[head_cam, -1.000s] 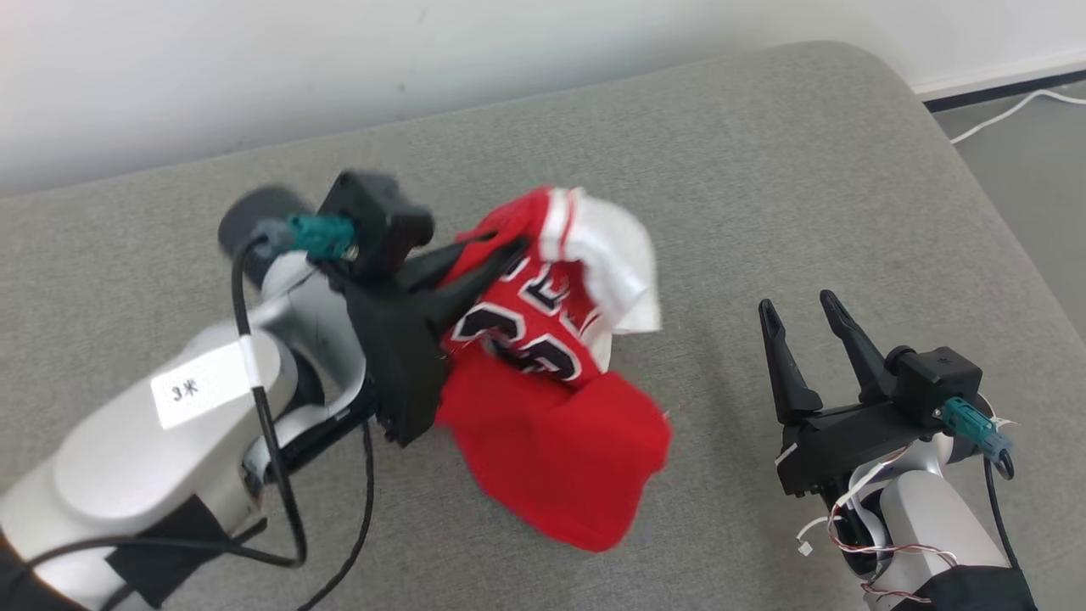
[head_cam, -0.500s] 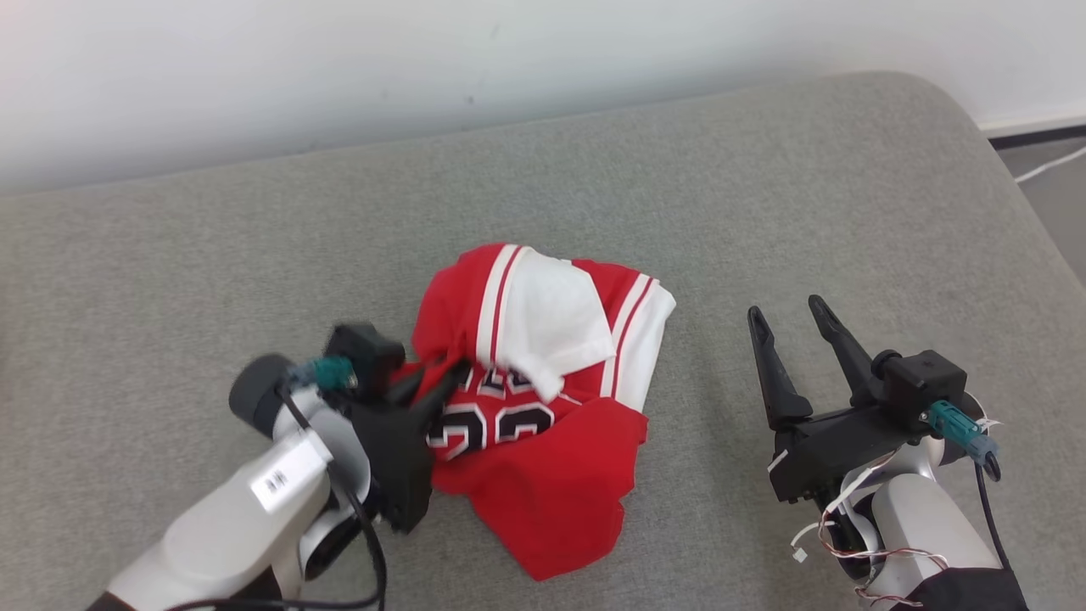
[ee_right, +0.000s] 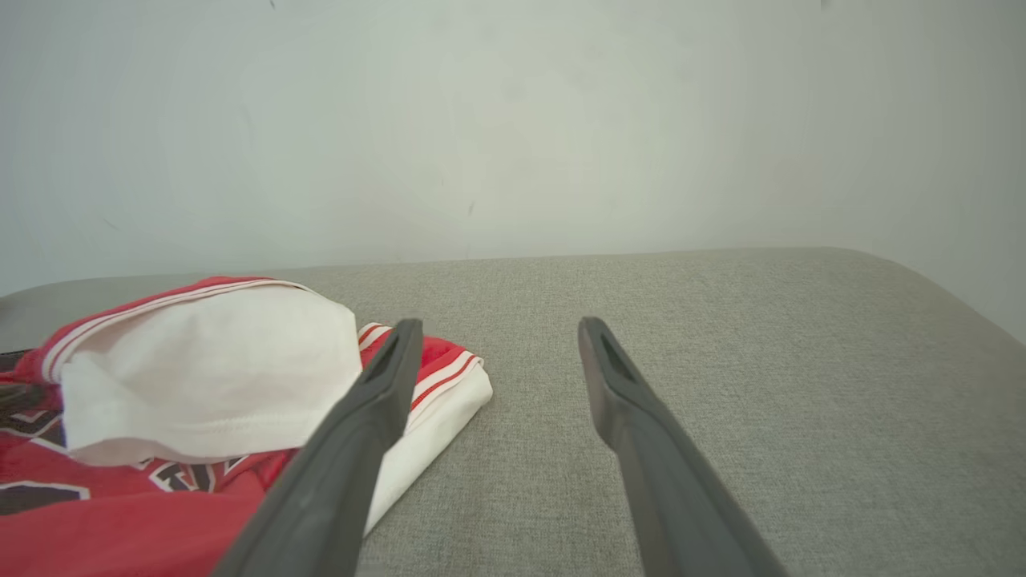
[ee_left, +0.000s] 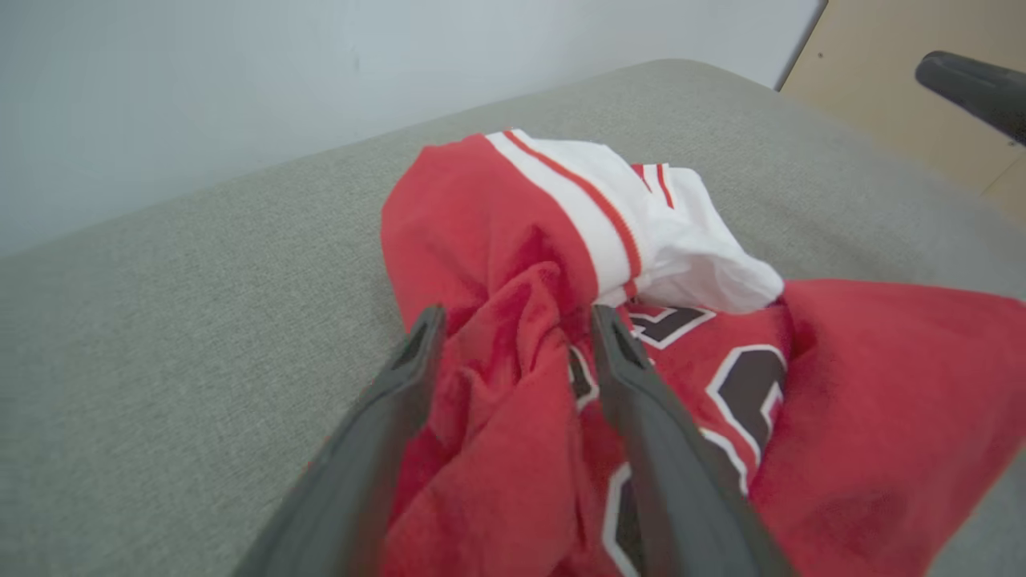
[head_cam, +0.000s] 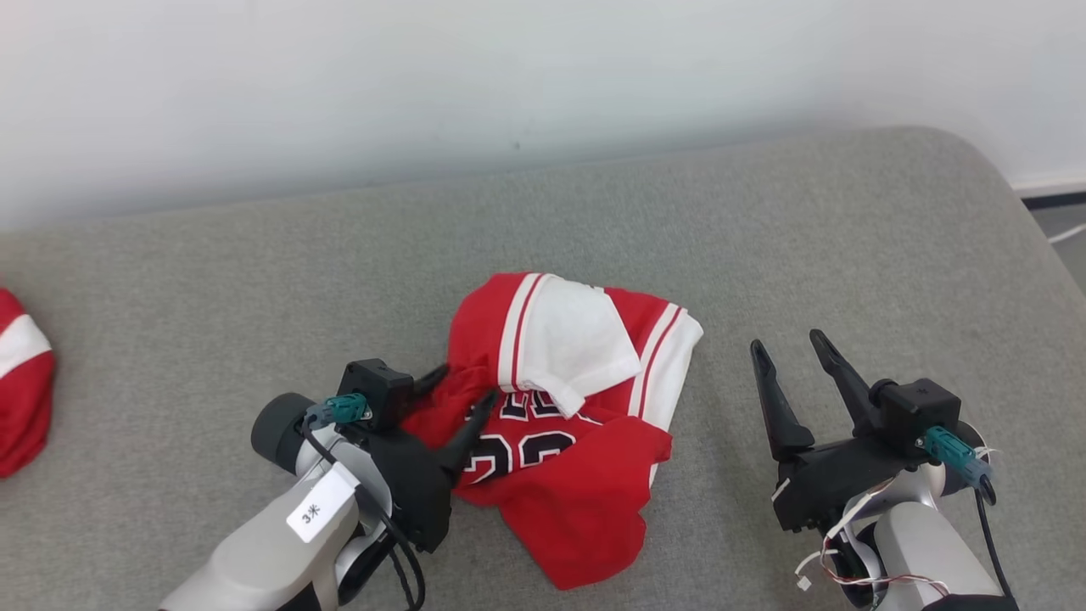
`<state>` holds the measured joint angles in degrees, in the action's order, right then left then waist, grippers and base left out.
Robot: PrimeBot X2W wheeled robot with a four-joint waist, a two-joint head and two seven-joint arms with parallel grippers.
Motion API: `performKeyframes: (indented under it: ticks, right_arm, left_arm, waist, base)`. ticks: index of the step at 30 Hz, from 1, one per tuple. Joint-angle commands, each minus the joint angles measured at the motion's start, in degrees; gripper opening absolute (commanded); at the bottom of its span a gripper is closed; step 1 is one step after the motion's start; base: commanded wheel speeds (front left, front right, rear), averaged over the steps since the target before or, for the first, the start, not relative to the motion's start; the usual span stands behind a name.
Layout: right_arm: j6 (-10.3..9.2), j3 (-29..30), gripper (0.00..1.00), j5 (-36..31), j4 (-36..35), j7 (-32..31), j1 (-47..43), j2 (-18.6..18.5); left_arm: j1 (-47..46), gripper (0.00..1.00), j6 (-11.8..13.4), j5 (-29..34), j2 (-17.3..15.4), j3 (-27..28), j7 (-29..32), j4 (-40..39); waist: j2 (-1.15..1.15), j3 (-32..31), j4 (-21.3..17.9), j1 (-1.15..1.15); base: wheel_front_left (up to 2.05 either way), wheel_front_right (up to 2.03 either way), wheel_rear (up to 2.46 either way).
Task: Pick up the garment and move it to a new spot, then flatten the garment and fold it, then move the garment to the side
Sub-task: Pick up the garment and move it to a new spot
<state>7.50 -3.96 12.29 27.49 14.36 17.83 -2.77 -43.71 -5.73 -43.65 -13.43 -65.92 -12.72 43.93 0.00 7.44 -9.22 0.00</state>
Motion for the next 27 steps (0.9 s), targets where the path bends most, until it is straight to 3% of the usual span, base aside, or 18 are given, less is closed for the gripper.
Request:
performKeyframes:
  ticks: [1, 5, 15, 22, 27]
  right_arm:
    - [-0.02, 0.30, 1.00, -0.51, -0.17, -0.15, -0.67, -0.19]
    - [-0.02, 0.78, 1.00, -0.87, -0.73, -0.48, -1.42, -0.19]
    - [-0.02, 1.37, 1.00, -1.44, -1.85, -0.67, -3.00, -0.19]
    - [-0.02, 1.66, 1.00, -2.95, -3.43, -1.39, -3.82, -1.09]
    - [-0.02, 2.32, 1.00, -2.29, -4.24, -1.61, -5.11, -1.90]
  left_arm:
    - [0.70, 1.00, 0.34, 0.52, 0.39, 0.37, -0.91, 0.40]
    - [0.49, 1.00, 1.90, 1.69, 0.88, 1.40, -2.08, -0.73]
    - [5.05, 1.00, 8.81, 7.27, -1.06, 7.82, -2.59, -11.54]
    - [10.96, 1.00, 15.30, 13.92, -2.89, 15.81, -2.60, -21.55]
    - [16.60, 1.00, 17.89, 17.44, -4.18, 22.11, -2.60, -26.83]
  waist:
    - [0.00, -1.64, 1.03, 0.00]
    - [0.00, -2.22, 1.79, 0.00]
    - [0.00, -2.83, 3.01, 0.00]
    - [0.00, -3.12, 3.54, 0.00]
    - [0.00, -3.95, 3.71, 0.00]
  base:
    - [0.00, 0.00, 0.00]
    - [0.00, 0.00, 0.00]
    - [0.00, 0.00, 0.00]
    - [0.00, 0.00, 0.00]
    - [0.00, 0.00, 0.00]
